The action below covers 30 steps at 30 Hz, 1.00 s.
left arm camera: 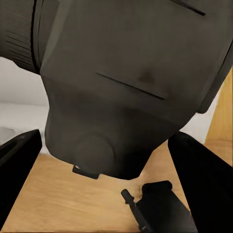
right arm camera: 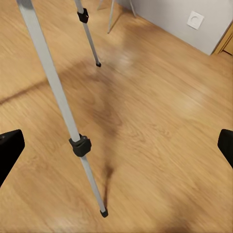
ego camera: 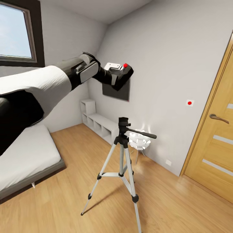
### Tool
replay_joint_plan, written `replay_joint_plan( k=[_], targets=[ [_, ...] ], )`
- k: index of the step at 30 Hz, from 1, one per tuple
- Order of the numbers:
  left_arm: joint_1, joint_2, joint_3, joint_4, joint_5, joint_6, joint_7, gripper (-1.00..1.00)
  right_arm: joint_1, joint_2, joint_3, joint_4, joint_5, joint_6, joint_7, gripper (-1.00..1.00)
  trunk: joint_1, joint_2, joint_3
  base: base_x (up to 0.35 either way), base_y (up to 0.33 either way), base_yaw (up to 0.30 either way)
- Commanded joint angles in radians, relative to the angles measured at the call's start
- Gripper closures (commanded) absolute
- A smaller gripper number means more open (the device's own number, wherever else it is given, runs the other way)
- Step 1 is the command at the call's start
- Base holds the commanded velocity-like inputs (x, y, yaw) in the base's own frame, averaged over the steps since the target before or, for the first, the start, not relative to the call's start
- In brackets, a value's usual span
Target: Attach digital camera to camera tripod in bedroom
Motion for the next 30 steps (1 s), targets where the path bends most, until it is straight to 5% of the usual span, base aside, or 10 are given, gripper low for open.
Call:
replay_joint_plan(
  k=[1, 8, 10, 12, 15, 16, 17, 20, 26, 30],
  targets=[
    [0.002, -0.001, -0.002, 0.0, 0.001, 0.002, 0.007, 1.0, 0.0, 0.001, -0.008, 0.001, 0.011, -0.002, -0.003, -1.0, 0.0, -0.001, 0.0, 0.0, 0.0, 0.0],
    [0.011, -0.001, -0.02, -0.028, -0.004, 0.005, 0.029, 1.0, 0.0, 0.001, -0.008, 0.001, 0.011, -0.002, -0.003, -1.0, 0.0, -0.001, 0.0, 0.0, 0.0, 0.0],
    [0.013, 0.003, -0.112, -0.083, -0.001, 0.006, 0.032, 1.0, 0.0, 0.001, -0.008, 0.001, 0.011, -0.002, -0.003, -1.0, 0.0, -0.001, 0.0, 0.0, 0.0, 0.0],
    [0.014, 0.013, -0.292, -0.161, 0.026, 0.004, 0.033, 1.0, 0.0, 0.001, -0.008, 0.001, 0.011, -0.002, -0.003, -1.0, 0.0, -0.001, 0.0, 0.0, 0.0, 0.0],
    [0.014, 0.044, -0.39, -0.248, 0.172, -0.024, 0.031, 1.0, 0.0, 0.001, -0.008, 0.001, 0.011, -0.002, -0.003, -1.0, 0.0, -0.001, 0.0, 0.0, 0.0, 0.0],
    [0.014, 0.053, -0.397, -0.262, 0.203, -0.036, 0.03, 1.0, 0.0, 0.001, -0.008, 0.001, 0.011, -0.002, -0.003, -1.0, 0.0, -0.001, 0.0, 0.0, 0.0, 0.0],
    [0.013, 0.082, -0.411, -0.302, 0.285, -0.08, 0.029, 1.0, 0.0, 0.001, -0.008, 0.001, 0.011, -0.002, -0.003, -1.0, 0.0, -0.001, 0.0, 0.0, 0.0, 0.0],
    [0.013, 0.166, -0.42, -0.395, 0.364, -0.133, 0.026, 1.0, 0.0, 0.001, -0.008, 0.001, 0.01, -0.002, -0.003, -1.0, 0.0, -0.001, 0.0, 0.0, 0.0, 0.0],
    [0.011, 0.34, -0.392, -0.509, 0.394, -0.157, -0.076, 1.0, 0.0, 0.001, -0.008, 0.001, 0.011, -0.002, -0.003, -1.0, 0.0, -0.001, 0.0, 0.0, 0.0, 0.0],
    [0.011, 0.386, -0.304, -0.508, 0.395, -0.158, -0.136, 1.0, 0.0, 0.001, -0.008, 0.001, 0.011, -0.002, -0.003, -1.0, 0.0, -0.001, 0.0, 0.0, 0.0, 0.0]
  ],
)
